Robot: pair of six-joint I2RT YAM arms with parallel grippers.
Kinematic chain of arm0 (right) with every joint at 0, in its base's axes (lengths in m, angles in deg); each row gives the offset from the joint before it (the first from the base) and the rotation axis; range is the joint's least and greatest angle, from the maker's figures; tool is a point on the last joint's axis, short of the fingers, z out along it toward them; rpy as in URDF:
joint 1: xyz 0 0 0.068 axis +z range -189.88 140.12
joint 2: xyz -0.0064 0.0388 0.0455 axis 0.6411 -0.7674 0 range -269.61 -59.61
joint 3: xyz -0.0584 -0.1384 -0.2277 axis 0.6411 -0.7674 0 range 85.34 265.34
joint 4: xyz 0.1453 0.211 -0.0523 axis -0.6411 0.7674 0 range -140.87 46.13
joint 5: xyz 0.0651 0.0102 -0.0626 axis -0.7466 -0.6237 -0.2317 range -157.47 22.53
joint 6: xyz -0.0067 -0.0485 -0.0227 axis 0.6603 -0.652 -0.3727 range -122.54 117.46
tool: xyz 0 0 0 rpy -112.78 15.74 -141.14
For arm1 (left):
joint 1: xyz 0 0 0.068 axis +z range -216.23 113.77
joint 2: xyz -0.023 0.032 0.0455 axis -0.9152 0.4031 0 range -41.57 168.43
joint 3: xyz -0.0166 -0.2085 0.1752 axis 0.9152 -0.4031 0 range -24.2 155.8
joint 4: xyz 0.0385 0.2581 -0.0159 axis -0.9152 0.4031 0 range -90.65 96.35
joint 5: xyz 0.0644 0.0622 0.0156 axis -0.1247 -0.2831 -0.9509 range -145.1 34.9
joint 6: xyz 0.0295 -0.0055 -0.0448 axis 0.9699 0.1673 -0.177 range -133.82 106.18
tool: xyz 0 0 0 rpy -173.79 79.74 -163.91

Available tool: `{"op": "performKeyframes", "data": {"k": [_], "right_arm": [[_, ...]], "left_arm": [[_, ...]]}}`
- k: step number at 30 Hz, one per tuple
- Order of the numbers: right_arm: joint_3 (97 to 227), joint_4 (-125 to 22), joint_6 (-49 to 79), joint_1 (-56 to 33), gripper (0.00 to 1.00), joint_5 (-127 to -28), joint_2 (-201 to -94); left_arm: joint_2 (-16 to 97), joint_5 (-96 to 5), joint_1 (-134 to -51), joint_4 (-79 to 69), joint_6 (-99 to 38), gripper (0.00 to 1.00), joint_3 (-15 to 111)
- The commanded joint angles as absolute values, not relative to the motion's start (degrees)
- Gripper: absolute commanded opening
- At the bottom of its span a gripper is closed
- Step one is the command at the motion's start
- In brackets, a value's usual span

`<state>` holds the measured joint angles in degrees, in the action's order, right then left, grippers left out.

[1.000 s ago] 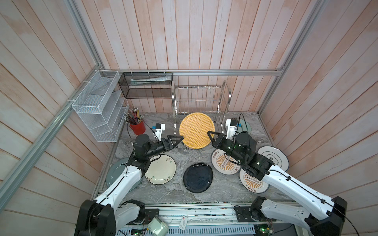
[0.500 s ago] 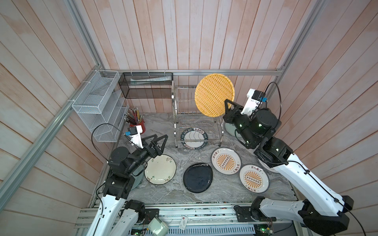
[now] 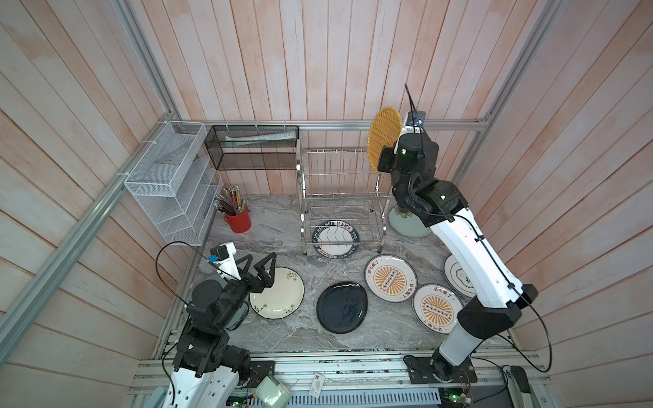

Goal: Load the plates into the dish rack
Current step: 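Lift the yellow tray with the right gripper while the left gripper releases and withdraws, then lower the yellow tray into the dish rack slot with the right gripper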

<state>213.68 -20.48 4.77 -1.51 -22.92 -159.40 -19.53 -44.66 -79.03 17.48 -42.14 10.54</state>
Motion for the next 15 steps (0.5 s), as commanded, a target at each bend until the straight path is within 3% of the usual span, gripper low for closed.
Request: {"op": "performKeyframes", "data": {"k": [1,5,15], "right_arm": [[221.5,-14.0,0.2,-2.8,0.00,-19.7,-163.4],[226.5,-10.4,-0.8,-4.2,0.00,-20.4,-167.8],[223.7,-11.2,-0.1,-6.8,0.00,-21.1,-170.6]], "left_arm": [[-21.4,-43.5,-79.0,21.2,-39.9,1.00,10.2],[-22.4,-44.2,-79.6,21.8,-39.5,1.00,9.4],[-23.6,-43.3,-79.8,20.3,-39.6,1.00,8.6]]}}
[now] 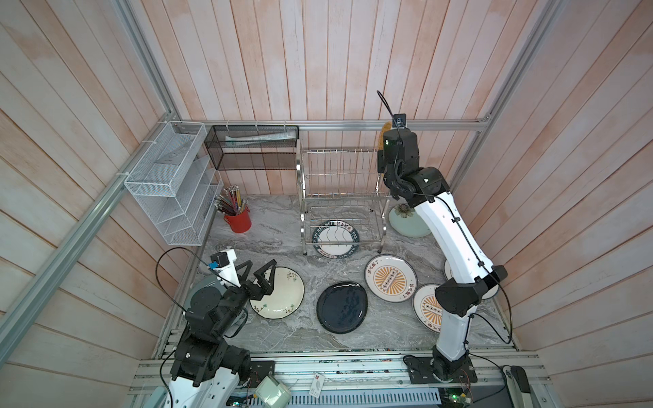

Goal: Load the plates into the dish rack
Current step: 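Lower the yellow tray into the dish rack slot with the right gripper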

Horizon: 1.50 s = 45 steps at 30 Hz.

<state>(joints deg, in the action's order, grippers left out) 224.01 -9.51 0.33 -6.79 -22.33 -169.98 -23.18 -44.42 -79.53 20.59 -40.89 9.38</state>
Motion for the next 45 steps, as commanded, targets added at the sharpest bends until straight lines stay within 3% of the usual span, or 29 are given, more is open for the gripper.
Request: {"op": "performKeyframes", "data": {"k": [1,45], "right_arm": [[223.7,-11.1,0.1,-7.0,0.00,-21.6,-171.0],[223.4,-2.3,10.0,-6.2,0.02,-22.8,-174.1]], "left_arm": [[-23.4,-43.2,-79.7,20.3,-39.6,1.00,8.6],[-23.7,-42.2,-79.5,20.2,-39.7,1.00,8.6]]}}
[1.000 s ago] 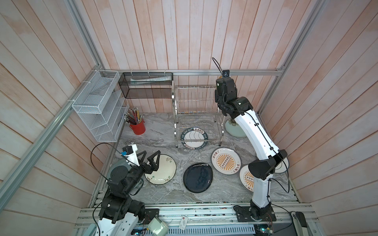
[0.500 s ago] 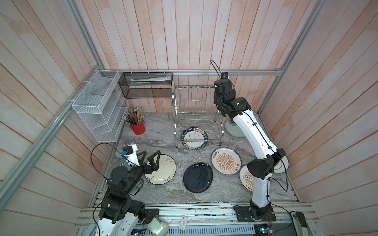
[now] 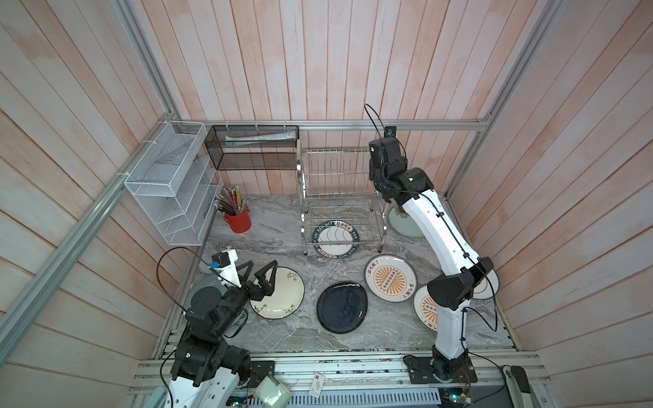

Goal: Load the plates into the dish rack
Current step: 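Lower the yellow tray into the dish rack slot with the right gripper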

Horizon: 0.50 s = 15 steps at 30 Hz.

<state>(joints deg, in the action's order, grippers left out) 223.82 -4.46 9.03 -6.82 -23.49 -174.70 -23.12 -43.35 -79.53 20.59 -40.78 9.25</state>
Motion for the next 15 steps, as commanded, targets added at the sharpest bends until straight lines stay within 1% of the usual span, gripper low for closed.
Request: {"op": "performKeyframes", "data": {"k": [1,4,12,15], "right_arm": [[223.6,-2.1,10.2,-6.1,0.04,-22.7,-174.2],[224.0,-1.2,10.8,-6.1,0.07,-22.5,-174.4],[222.4,-0.6,11.9,-6.0,0.09,-22.5,-173.1],[221.5,-0.6,12.0,-6.0,0.11,-22.4,-172.5]], "left_arm": [[-23.7,-42.3,-79.6,20.2,-39.7,1.00,8.6],[-23.7,-42.3,-79.6,20.2,-39.7,1.00,8.5],[-23.7,-41.9,-79.3,20.1,-39.7,1.00,8.6],[-23.8,-41.8,-79.1,20.1,-39.7,1.00,8.5]]}}
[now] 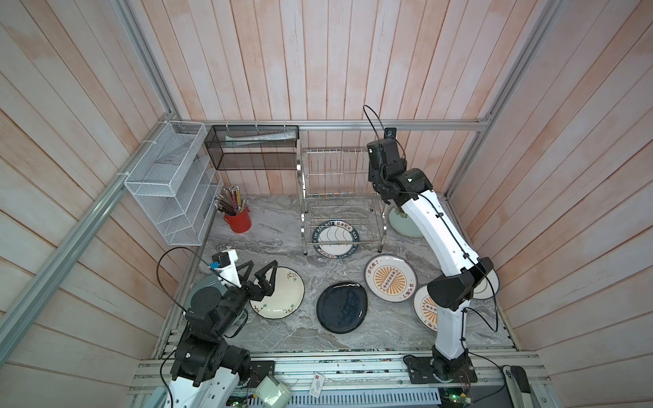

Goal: Load the plates into the dish rack
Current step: 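Lower the yellow tray into the dish rack slot with the right gripper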

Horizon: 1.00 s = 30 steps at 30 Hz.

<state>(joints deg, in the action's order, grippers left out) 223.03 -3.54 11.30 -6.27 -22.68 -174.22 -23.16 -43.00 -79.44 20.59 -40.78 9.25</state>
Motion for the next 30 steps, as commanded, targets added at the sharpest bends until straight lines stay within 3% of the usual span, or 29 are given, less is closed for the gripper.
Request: {"op": "performKeyframes", "data": {"k": [1,17,30], "right_arm": [[221.3,-0.7,12.0,-6.0,0.13,-22.3,-172.3],[222.3,-2.7,6.8,-8.4,0.26,-27.7,-173.0],[214.1,-10.7,-0.9,-9.2,0.22,-32.0,-168.6]], "left_arm": [[-23.8,-41.8,-79.1,20.0,-39.7,1.00,8.6],[-24.2,-41.7,-79.1,20.0,-39.7,1.00,8.5],[-24.2,-41.9,-79.1,19.9,-39.7,1.00,8.5]]}}
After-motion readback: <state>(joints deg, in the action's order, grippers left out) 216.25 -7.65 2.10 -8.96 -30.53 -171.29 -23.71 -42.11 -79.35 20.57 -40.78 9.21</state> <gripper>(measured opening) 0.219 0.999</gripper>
